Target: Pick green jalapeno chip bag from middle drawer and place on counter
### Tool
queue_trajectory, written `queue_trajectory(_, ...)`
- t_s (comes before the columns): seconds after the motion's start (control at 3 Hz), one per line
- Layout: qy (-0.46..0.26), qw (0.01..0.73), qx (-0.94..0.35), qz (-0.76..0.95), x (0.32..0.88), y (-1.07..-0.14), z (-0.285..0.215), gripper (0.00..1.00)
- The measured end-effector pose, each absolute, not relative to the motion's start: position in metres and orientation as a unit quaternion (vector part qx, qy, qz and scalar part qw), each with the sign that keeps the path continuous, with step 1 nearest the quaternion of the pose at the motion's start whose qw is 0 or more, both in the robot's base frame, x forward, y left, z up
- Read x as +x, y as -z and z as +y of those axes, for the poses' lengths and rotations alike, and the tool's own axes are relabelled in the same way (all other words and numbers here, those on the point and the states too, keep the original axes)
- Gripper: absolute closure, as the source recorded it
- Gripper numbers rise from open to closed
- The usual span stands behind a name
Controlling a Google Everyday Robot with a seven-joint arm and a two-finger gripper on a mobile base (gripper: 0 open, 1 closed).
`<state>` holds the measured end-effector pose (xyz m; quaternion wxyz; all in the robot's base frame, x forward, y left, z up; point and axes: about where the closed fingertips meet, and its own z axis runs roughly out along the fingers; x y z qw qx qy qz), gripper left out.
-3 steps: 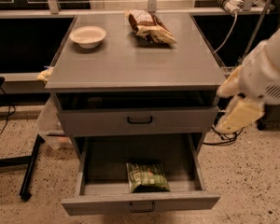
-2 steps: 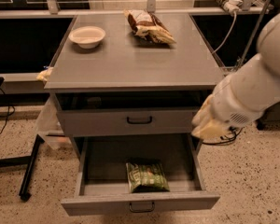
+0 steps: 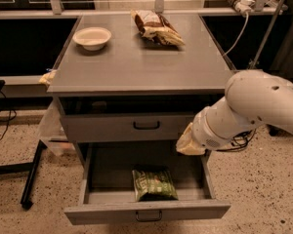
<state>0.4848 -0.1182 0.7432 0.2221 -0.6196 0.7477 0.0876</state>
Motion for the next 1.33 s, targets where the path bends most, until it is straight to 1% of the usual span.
queue_trajectory(0.33, -0.086, 0.222, -0.620, 0.748, 0.484, -0.745, -0.118, 1.00)
queue_trajectory(0.67, -0.101, 0.218, -0.631, 0.737, 0.486, -0.699, -0.116, 1.00)
queue_trajectory(1.33, -0.160, 0.235, -0.649, 0.706, 0.515, -0.546, -0.086, 1.00)
